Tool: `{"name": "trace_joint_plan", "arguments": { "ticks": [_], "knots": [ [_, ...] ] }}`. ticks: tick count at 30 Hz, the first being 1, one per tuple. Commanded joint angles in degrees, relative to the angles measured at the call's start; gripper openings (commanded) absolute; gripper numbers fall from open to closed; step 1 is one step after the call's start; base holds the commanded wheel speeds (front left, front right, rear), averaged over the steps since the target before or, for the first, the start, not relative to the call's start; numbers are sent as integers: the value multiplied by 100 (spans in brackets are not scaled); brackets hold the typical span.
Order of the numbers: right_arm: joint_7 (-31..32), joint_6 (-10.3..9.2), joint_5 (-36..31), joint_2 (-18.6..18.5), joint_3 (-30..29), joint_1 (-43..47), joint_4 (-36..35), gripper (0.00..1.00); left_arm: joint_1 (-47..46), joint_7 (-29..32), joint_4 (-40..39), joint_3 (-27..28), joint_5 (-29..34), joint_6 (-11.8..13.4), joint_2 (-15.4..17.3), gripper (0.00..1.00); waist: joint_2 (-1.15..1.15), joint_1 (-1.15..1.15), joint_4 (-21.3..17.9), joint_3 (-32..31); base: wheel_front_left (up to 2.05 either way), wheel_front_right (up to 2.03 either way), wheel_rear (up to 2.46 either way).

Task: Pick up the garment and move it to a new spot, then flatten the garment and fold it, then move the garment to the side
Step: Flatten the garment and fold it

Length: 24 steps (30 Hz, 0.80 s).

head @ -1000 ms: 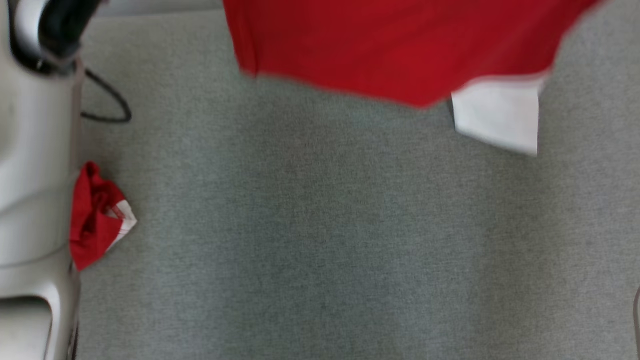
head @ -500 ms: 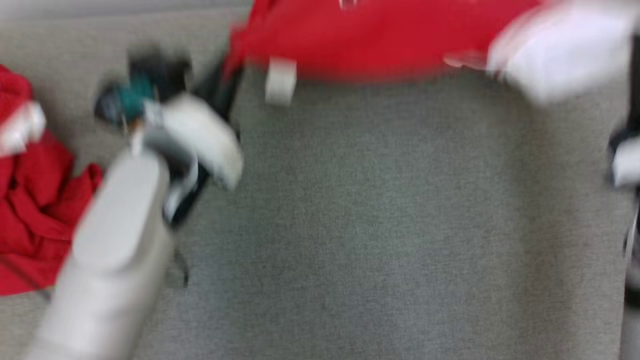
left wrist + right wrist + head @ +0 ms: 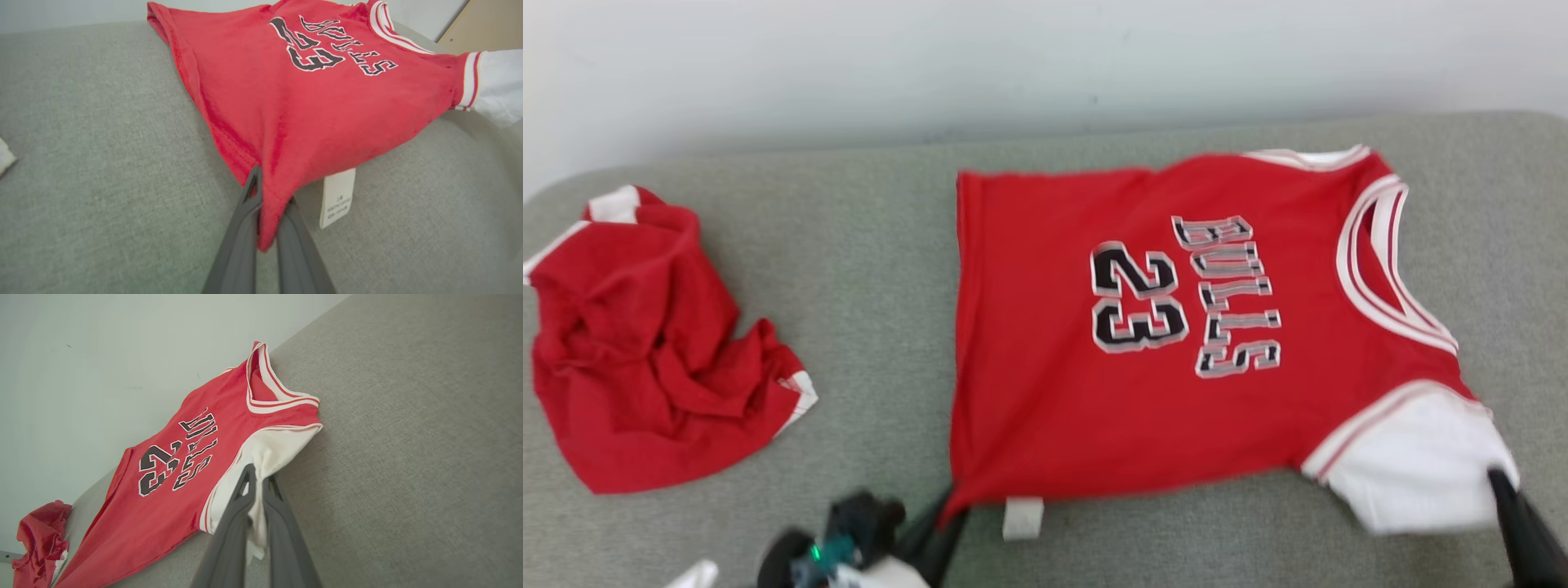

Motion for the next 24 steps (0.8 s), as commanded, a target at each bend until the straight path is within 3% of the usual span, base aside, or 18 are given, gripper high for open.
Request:
{"name": "trace_joint_plan", "arguments": {
  "ticks": [1, 12, 24],
  "knots": [
    [61, 17, 55, -13, -53, 303, -96, 0, 276, 72, -176, -33, -2, 68, 44, 0, 0, 2, 95, -187, 0, 0, 0],
    [511, 17, 355, -17, -475, 1977, -717, 0, 1808, 1020, -1857, -125, -360, 553, 512, 0, 0, 2, 174, -163, 0, 0, 0],
    [1558, 17, -48, -148, -490, 482, -803, 0, 746, 2334, -2298, 161, -1194, 319, 590, 0, 0, 2, 128, -32, 0, 0, 0]
  ]
}}
